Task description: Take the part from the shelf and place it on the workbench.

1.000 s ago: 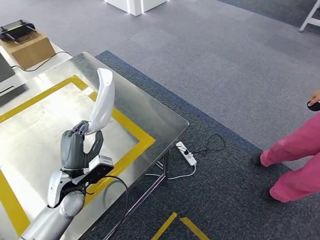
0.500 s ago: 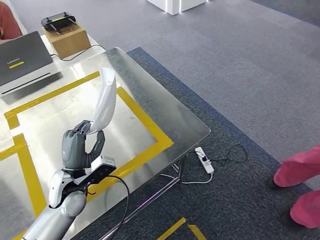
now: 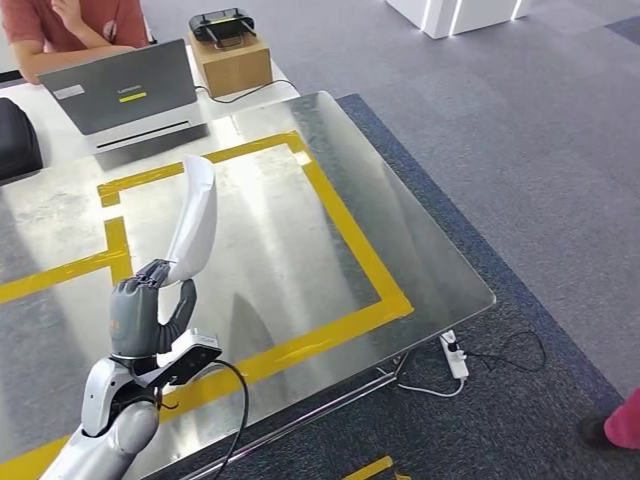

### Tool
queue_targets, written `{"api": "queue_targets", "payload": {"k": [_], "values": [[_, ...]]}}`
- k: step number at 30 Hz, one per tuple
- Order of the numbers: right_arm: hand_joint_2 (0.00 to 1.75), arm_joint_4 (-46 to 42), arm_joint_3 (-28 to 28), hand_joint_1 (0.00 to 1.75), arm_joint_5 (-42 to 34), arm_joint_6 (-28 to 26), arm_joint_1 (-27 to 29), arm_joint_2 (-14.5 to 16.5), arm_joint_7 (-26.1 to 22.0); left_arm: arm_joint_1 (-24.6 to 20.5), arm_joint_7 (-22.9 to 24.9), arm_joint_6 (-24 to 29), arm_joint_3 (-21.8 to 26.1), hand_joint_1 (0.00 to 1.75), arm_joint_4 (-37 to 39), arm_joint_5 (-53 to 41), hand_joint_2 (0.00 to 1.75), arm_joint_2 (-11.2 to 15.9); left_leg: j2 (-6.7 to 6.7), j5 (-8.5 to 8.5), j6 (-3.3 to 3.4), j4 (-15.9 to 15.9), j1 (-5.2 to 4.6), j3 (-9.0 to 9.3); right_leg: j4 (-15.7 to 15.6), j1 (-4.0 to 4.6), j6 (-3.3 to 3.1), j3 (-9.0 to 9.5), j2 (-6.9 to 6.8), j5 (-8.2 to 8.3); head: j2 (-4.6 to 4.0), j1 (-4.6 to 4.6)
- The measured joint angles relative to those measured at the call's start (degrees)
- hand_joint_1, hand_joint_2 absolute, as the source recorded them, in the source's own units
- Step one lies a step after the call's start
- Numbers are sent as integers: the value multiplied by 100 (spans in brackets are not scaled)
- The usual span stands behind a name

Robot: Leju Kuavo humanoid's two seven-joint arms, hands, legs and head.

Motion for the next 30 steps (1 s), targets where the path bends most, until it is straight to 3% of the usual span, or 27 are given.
{"api": "queue_targets", "payload": {"k": [2,4,6,8,10,11,12,15,17,20,30], "values": [[0,1,10,0,-5,26,-12,1,-27,-23,1,-19,7,175,-7,-7,175,4,-121,4,-65,32,5,-54,-318,-23,-44,159,204,47,0,-5],[0,2,16,0,-5,44,-24,4,-61,-38,2,-43,16,175,-14,-16,175,15,-215,25,-127,31,17,-92,-351,-16,-109,195,122,43,0,-5],[0,-1,19,0,1,53,-25,4,-98,-69,4,-64,27,175,-18,-23,175,31,-21,-66,-193,175,7,-156,-388,-24,-179,241,-20,47,0,-31],[0,-3,21,0,6,58,-23,2,-117,-119,7,-87,29,175,-21,-25,175,36,306,-349,-256,724,6,-401,-410,-18,-244,288,-186,28,0,-66],[0,-3,22,0,4,62,-19,2,-129,-138,13,-113,28,175,-21,-26,175,33,415,-614,-293,1421,37,-734,-411,-4,-276,317,-342,-1,0,-74],[0,-3,22,0,-3,60,-19,2,-148,-135,21,-125,28,175,-21,-26,175,32,426,-623,-302,1581,51,-813,-410,-1,-277,330,-404,-15,0,-74],[0,-3,22,0,-16,54,-22,2,-172,-133,28,-132,28,175,-21,-26,175,32,429,-530,-303,1536,60,-794,-410,0,-273,343,-448,-26,0,-74],[0,-3,20,0,-72,43,-39,8,-220,-164,51,-161,39,175,-19,-26,175,46,472,-12,-228,505,42,-277,-410,12,-234,391,-528,-64,0,-75],[0,-3,20,0,-94,49,-48,19,-218,-210,55,-190,42,175,-16,-26,175,48,516,73,-195,52,14,-63,-404,31,-200,377,-550,-79,0,-68],[0,-3,20,0,-108,87,-46,30,-194,-263,55,-234,39,175,8,-41,175,45,523,54,-251,-23,11,-49,-418,41,-192,366,-549,-73,0,-57],[0,-3,20,0,-90,154,-38,42,-173,-576,28,-355,13,175,209,-367,175,54,524,44,-187,-22,3,-47,-528,29,-107,413,-544,-19,0,-59]]}}
